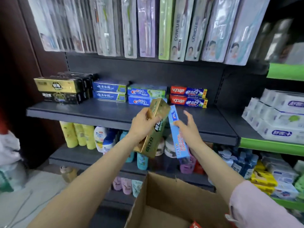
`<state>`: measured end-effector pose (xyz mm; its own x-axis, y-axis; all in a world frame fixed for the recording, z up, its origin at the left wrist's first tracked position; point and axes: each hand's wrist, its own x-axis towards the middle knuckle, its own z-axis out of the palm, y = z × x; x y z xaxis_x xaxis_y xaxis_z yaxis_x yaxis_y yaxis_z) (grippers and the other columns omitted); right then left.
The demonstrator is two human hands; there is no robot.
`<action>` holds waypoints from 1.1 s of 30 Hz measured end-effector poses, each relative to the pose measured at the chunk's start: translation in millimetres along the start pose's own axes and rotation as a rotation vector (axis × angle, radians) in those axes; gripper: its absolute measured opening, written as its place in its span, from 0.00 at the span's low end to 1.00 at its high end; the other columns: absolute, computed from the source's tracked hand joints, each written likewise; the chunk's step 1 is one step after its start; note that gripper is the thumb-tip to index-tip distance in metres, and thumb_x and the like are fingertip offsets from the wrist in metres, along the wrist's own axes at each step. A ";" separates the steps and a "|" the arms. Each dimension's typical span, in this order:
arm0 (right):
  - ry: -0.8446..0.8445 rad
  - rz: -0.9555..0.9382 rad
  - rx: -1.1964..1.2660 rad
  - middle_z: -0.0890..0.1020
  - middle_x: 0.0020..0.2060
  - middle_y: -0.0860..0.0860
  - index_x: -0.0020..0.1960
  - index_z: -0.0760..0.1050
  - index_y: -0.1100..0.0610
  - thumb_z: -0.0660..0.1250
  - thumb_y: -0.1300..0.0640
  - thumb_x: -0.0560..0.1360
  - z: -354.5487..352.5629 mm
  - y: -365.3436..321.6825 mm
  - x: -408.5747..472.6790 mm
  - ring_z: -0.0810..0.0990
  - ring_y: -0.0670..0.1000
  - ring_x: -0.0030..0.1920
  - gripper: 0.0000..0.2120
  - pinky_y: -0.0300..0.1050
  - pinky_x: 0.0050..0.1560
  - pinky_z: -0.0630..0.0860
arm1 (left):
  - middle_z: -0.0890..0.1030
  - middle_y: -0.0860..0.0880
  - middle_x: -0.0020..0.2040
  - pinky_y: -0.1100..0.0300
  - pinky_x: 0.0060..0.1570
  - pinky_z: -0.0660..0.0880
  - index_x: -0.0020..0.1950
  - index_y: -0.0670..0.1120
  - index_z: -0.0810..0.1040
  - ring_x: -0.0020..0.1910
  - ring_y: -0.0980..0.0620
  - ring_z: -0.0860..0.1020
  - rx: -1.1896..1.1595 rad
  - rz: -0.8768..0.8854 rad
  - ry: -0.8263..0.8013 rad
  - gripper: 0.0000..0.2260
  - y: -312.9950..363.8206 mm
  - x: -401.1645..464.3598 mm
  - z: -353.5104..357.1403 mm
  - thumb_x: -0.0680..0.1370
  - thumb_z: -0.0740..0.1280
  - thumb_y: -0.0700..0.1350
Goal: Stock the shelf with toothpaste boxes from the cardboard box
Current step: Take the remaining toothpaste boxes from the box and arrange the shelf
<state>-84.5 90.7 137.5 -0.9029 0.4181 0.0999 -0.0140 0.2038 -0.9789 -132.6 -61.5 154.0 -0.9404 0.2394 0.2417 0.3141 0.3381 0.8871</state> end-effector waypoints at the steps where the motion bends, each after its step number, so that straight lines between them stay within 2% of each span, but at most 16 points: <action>1: -0.009 -0.011 0.032 0.75 0.60 0.49 0.72 0.60 0.44 0.62 0.56 0.77 9.5 -5.3 8.9 0.80 0.57 0.54 0.26 0.55 0.56 0.77 | 0.74 0.55 0.38 0.68 0.35 0.66 0.52 0.47 0.73 0.38 0.56 0.72 0.039 0.013 0.025 0.10 -1.4 11.1 -9.1 0.75 0.68 0.50; 3: 0.004 -0.004 0.033 0.79 0.58 0.50 0.70 0.61 0.39 0.62 0.54 0.74 30.3 -14.4 35.5 0.81 0.59 0.52 0.26 0.61 0.56 0.77 | 0.74 0.54 0.37 0.62 0.37 0.68 0.54 0.47 0.74 0.41 0.52 0.73 0.088 0.029 0.061 0.11 -6.6 36.7 -27.9 0.75 0.69 0.49; 4: 0.018 0.012 0.005 0.79 0.58 0.52 0.70 0.61 0.40 0.62 0.53 0.73 40.6 -18.2 52.3 0.81 0.59 0.52 0.27 0.60 0.56 0.77 | 0.76 0.53 0.39 0.59 0.40 0.70 0.54 0.47 0.74 0.45 0.49 0.75 0.114 0.035 0.072 0.12 -9.0 49.5 -37.1 0.74 0.69 0.50; 7: 0.079 0.100 -0.027 0.78 0.57 0.56 0.68 0.65 0.53 0.62 0.53 0.74 71.2 -37.4 91.3 0.79 0.56 0.51 0.23 0.46 0.48 0.75 | 0.80 0.49 0.52 0.53 0.54 0.73 0.61 0.50 0.72 0.56 0.43 0.76 0.238 0.053 0.091 0.17 -18.0 87.8 -63.0 0.74 0.68 0.52; 9: 0.120 0.140 0.067 0.77 0.53 0.57 0.62 0.65 0.54 0.60 0.55 0.76 92.2 -47.2 115.4 0.78 0.56 0.49 0.16 0.44 0.40 0.72 | 0.79 0.49 0.58 0.52 0.54 0.72 0.64 0.51 0.70 0.58 0.43 0.75 0.318 0.089 0.109 0.19 -24.3 111.1 -80.1 0.75 0.67 0.52; 11: 0.161 0.171 0.194 0.76 0.54 0.56 0.67 0.62 0.49 0.58 0.57 0.78 111.8 -56.3 137.1 0.79 0.57 0.50 0.19 0.47 0.37 0.77 | 0.79 0.48 0.60 0.52 0.53 0.71 0.67 0.51 0.69 0.59 0.42 0.75 0.370 0.133 0.124 0.21 -32.0 133.0 -94.9 0.75 0.67 0.52; 13: 0.203 0.144 0.232 0.73 0.58 0.55 0.74 0.53 0.41 0.58 0.59 0.79 127.9 -64.4 158.9 0.79 0.60 0.54 0.28 0.58 0.42 0.80 | 0.78 0.47 0.61 0.51 0.53 0.71 0.68 0.52 0.68 0.59 0.42 0.75 0.388 0.148 0.128 0.23 -40.3 151.9 -107.6 0.75 0.67 0.51; 15: 0.281 0.108 0.228 0.70 0.64 0.57 0.76 0.48 0.40 0.58 0.61 0.80 142.0 -68.5 178.5 0.77 0.62 0.57 0.32 0.63 0.49 0.79 | 0.78 0.47 0.61 0.51 0.53 0.72 0.69 0.52 0.67 0.60 0.42 0.75 0.393 0.156 0.139 0.24 -48.5 168.3 -119.5 0.75 0.67 0.52; 18: 0.364 0.157 0.217 0.66 0.70 0.60 0.77 0.48 0.43 0.57 0.60 0.81 160.1 -68.8 203.4 0.72 0.63 0.64 0.30 0.60 0.55 0.77 | 0.78 0.48 0.61 0.52 0.52 0.72 0.70 0.53 0.66 0.58 0.43 0.76 0.420 0.173 0.148 0.24 -60.8 189.5 -135.8 0.75 0.67 0.52; 21: 0.381 0.133 -0.024 0.66 0.70 0.63 0.78 0.45 0.52 0.54 0.57 0.82 169.5 -68.4 218.6 0.68 0.64 0.67 0.28 0.45 0.57 0.72 | 0.79 0.50 0.60 0.52 0.50 0.72 0.70 0.56 0.66 0.58 0.44 0.76 0.451 0.171 0.122 0.24 -72.0 205.1 -142.6 0.75 0.67 0.52; 23: 0.314 0.173 -0.186 0.66 0.70 0.64 0.76 0.50 0.62 0.56 0.59 0.81 173.1 -66.6 226.3 0.69 0.63 0.67 0.27 0.48 0.62 0.70 | 0.77 0.51 0.63 0.52 0.52 0.71 0.72 0.57 0.64 0.61 0.44 0.75 0.474 0.156 0.092 0.26 -74.7 212.0 -141.5 0.76 0.67 0.52; 26: 0.216 0.192 -0.218 0.74 0.63 0.64 0.69 0.62 0.67 0.59 0.60 0.79 177.0 -55.5 235.2 0.78 0.62 0.59 0.21 0.51 0.57 0.78 | 0.77 0.50 0.64 0.51 0.52 0.71 0.73 0.57 0.61 0.62 0.45 0.74 0.491 0.166 0.062 0.28 -78.7 220.9 -136.8 0.76 0.67 0.53; 28: 0.249 0.167 -0.220 0.78 0.57 0.64 0.70 0.60 0.65 0.61 0.57 0.78 176.9 -45.5 237.1 0.79 0.61 0.56 0.24 0.52 0.60 0.76 | 0.77 0.50 0.64 0.51 0.52 0.72 0.73 0.58 0.61 0.62 0.45 0.75 0.486 0.168 0.050 0.28 -81.5 225.4 -136.2 0.76 0.67 0.53; 30: 0.254 0.108 -0.268 0.82 0.43 0.61 0.74 0.54 0.62 0.58 0.56 0.80 179.5 -42.4 226.2 0.82 0.58 0.49 0.26 0.53 0.60 0.75 | 0.76 0.50 0.65 0.51 0.52 0.73 0.74 0.57 0.61 0.62 0.46 0.75 0.493 0.180 0.029 0.28 -82.7 228.4 -137.6 0.76 0.67 0.53; 31: 0.246 0.071 -0.285 0.82 0.37 0.57 0.75 0.53 0.61 0.57 0.56 0.81 180.3 -38.6 222.8 0.82 0.56 0.44 0.26 0.52 0.57 0.76 | 0.76 0.50 0.64 0.51 0.52 0.73 0.73 0.56 0.61 0.62 0.46 0.75 0.493 0.193 0.016 0.28 -82.5 229.3 -138.5 0.76 0.67 0.53; 33: 0.235 0.005 -0.294 0.80 0.37 0.54 0.75 0.54 0.57 0.58 0.56 0.81 182.3 -38.1 216.5 0.79 0.51 0.37 0.26 0.44 0.43 0.78 | 0.77 0.50 0.62 0.51 0.51 0.73 0.69 0.54 0.63 0.59 0.46 0.76 0.450 0.204 -0.010 0.25 -81.9 230.2 -139.4 0.75 0.68 0.53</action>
<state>-357.8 12.1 163.9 -0.7789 0.6044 0.1671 0.1449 0.4328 -0.8898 -393.1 -161.0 191.8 -0.8530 0.3499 0.3872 0.5193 0.6422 0.5638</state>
